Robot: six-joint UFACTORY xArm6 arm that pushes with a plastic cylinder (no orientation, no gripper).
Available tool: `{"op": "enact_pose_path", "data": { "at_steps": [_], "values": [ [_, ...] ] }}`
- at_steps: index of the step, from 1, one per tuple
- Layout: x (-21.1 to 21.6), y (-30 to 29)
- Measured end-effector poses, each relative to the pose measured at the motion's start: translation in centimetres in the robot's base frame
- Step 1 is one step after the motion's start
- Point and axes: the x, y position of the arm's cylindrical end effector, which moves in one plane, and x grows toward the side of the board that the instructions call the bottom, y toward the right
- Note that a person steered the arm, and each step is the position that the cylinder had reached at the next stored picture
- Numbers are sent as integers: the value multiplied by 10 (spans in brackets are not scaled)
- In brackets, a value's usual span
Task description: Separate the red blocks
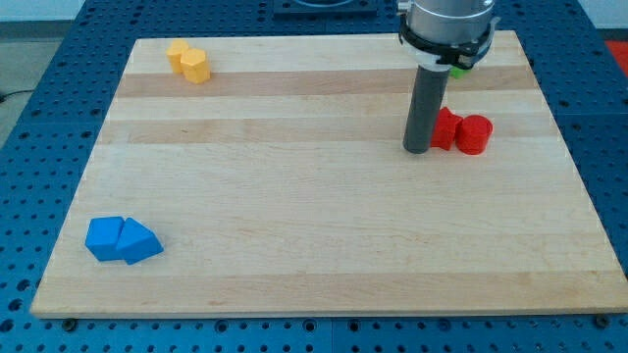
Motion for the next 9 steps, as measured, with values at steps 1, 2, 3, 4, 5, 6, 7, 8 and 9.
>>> {"op": "enact_pose_path", "data": {
  "at_steps": [1, 2, 3, 4, 5, 6, 7, 8, 9],
  "values": [
    [3, -3],
    [38, -13],
    [55, 46],
    [55, 115],
    [54, 217],
    [45, 233],
    [6, 228],
    [-10, 218],
    [-17, 185]
  ]
}}
